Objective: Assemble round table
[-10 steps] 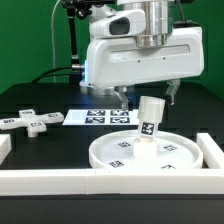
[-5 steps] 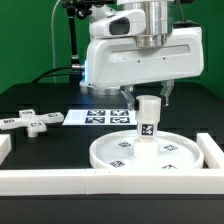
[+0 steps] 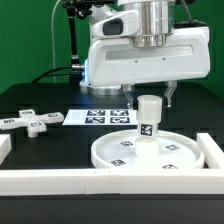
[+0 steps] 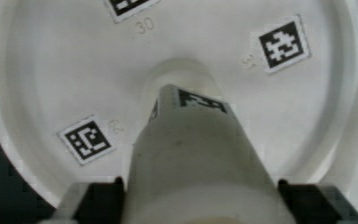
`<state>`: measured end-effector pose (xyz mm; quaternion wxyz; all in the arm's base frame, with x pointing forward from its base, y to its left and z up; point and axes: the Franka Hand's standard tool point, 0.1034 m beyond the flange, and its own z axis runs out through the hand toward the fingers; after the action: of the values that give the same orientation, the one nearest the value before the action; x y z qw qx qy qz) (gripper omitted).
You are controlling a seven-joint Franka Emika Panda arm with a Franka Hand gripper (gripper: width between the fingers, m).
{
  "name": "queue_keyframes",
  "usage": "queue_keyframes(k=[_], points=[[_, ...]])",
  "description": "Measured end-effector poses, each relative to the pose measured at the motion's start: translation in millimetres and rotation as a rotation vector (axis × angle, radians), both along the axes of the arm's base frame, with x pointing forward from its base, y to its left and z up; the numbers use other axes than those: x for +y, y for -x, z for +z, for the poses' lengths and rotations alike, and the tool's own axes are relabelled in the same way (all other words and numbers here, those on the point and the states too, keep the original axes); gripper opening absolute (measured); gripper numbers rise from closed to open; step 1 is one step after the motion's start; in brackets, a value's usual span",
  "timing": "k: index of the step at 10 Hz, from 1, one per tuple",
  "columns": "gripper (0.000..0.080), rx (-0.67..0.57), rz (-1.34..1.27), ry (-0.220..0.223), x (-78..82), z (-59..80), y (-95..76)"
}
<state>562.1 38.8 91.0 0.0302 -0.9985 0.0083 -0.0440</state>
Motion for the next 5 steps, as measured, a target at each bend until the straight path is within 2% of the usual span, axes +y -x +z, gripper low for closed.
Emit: queue_keyframes(k=[5], points=[[0.0409,-0.031,-0.632,-0.116,-5.0,-0.8,2.2]])
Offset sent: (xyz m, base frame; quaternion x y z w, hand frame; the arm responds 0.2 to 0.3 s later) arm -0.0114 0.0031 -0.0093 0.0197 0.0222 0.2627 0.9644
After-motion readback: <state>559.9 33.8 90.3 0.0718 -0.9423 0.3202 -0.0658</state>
